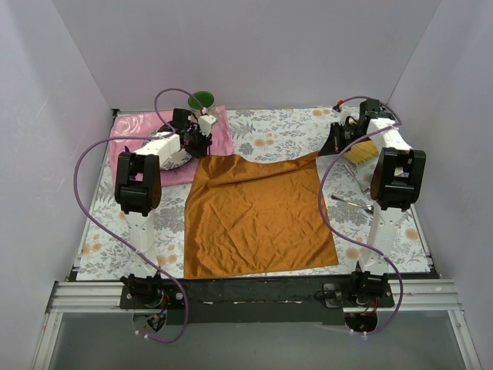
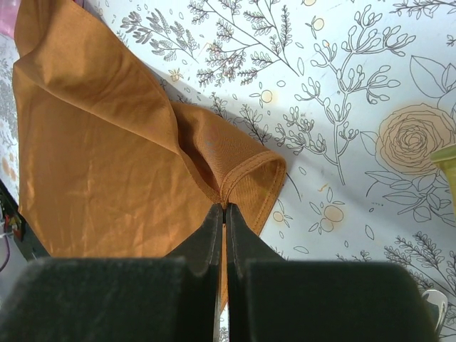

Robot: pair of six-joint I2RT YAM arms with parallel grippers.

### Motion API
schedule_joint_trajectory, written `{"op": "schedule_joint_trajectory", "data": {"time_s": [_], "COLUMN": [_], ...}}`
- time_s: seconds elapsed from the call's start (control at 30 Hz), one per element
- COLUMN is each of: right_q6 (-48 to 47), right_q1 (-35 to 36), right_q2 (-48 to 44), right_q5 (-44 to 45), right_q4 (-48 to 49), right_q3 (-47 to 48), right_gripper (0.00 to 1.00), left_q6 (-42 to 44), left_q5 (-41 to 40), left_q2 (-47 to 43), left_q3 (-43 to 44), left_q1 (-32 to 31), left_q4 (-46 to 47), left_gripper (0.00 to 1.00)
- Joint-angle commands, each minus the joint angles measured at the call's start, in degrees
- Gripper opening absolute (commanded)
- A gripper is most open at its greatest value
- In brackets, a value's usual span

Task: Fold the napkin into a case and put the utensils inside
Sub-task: Pick up the flattened napkin from the center of the board.

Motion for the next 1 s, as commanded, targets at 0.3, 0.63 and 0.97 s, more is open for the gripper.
{"op": "schedule_joint_trajectory", "data": {"time_s": [0.3,0.63,0.97], "right_q6": [0.76,0.93,0.76], "right_q1": [-0.25,-0.25,-0.25], "right_q2": [-2.29,-2.46,-2.38], "right_q5": [-1.03,-1.21,-1.38], "right_q4": [0.77,0.85,0.68], "right_q3": [1.49,1.49,1.49], "right_gripper": [0.01,0.01,0.01], "left_q6": [-7.18,-13.78,-13.78], "left_q5": [-5.30,-6.63,-9.61], "left_q2": [-0.36,0.61,2.54], "left_q3": [2.97,1.57,2.71], "left_q1": [-0.10,-0.10,-1.51], "left_q4": [-3.50,-2.27,-2.62], "left_gripper": [0.41,0.44,0.44]}}
